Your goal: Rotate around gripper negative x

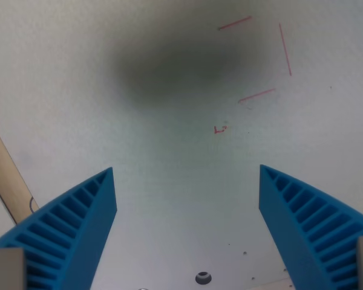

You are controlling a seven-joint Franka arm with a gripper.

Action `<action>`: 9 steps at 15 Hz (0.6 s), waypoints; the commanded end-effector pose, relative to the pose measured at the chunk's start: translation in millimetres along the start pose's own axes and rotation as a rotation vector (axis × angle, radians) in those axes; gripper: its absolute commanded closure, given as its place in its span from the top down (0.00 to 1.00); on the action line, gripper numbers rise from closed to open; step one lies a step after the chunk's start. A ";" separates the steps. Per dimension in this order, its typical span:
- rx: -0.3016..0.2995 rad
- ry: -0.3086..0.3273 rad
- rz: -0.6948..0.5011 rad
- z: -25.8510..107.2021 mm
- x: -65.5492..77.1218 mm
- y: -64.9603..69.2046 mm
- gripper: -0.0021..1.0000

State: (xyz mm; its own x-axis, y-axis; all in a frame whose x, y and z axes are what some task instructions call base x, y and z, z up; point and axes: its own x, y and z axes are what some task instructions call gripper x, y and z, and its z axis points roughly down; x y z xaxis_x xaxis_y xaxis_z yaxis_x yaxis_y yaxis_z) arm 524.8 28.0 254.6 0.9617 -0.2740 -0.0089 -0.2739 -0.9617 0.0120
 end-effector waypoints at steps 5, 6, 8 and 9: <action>-0.058 0.002 0.001 -0.7 0.0 0.1 1.00; -0.069 0.002 0.001 -0.7 0.0 0.1 1.00; -0.093 0.002 0.001 -0.7 0.0 0.1 1.00; -0.104 0.002 0.001 -0.7 0.0 0.1 1.00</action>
State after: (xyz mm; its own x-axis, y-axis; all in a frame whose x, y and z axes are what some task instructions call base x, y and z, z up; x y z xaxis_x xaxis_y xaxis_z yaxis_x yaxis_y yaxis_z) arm 524.4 27.0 253.7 0.9633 -0.2683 -0.0096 -0.2681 -0.9632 0.0201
